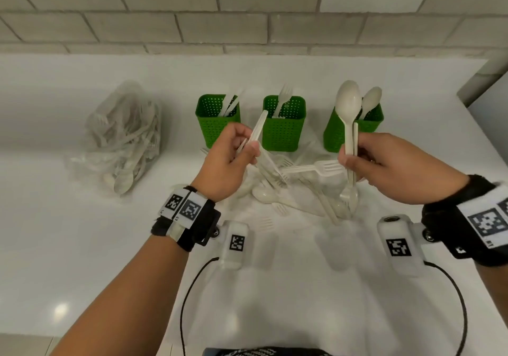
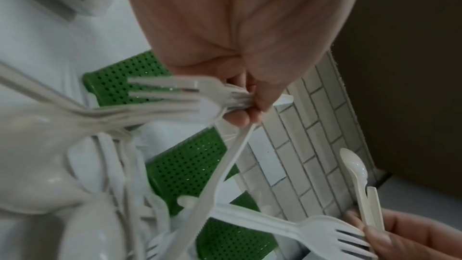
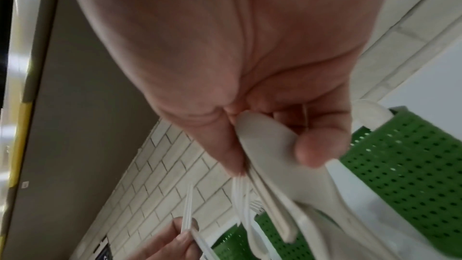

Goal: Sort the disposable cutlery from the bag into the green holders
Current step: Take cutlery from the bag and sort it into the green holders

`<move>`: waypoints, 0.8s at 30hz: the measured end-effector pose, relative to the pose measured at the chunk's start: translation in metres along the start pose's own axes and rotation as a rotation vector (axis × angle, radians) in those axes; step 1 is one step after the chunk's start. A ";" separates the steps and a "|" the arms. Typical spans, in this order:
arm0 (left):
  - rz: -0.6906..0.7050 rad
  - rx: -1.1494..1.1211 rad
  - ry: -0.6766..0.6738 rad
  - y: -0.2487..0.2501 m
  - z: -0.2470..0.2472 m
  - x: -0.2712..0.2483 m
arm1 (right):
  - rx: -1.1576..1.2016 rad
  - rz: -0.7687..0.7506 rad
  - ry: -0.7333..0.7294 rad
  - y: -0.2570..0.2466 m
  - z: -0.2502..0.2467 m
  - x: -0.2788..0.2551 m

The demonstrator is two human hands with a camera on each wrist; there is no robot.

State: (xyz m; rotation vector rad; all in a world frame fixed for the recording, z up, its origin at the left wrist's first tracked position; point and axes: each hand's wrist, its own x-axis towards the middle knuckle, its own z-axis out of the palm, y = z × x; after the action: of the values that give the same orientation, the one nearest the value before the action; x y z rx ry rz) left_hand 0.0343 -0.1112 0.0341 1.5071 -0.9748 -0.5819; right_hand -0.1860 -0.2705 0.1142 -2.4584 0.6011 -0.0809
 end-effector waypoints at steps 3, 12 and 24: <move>0.090 -0.021 0.048 0.009 0.003 0.011 | 0.014 -0.028 0.001 -0.011 -0.003 0.007; 0.204 0.060 0.064 0.008 0.029 0.028 | -0.006 -0.012 -0.010 -0.034 0.019 0.048; 0.113 -0.190 0.054 -0.001 0.055 0.031 | 0.538 0.062 0.103 -0.039 0.057 0.079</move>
State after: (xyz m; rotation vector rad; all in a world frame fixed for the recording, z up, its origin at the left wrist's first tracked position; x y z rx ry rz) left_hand 0.0066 -0.1673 0.0285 1.2842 -0.9302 -0.5346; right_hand -0.0889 -0.2462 0.0830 -1.9221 0.6063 -0.3044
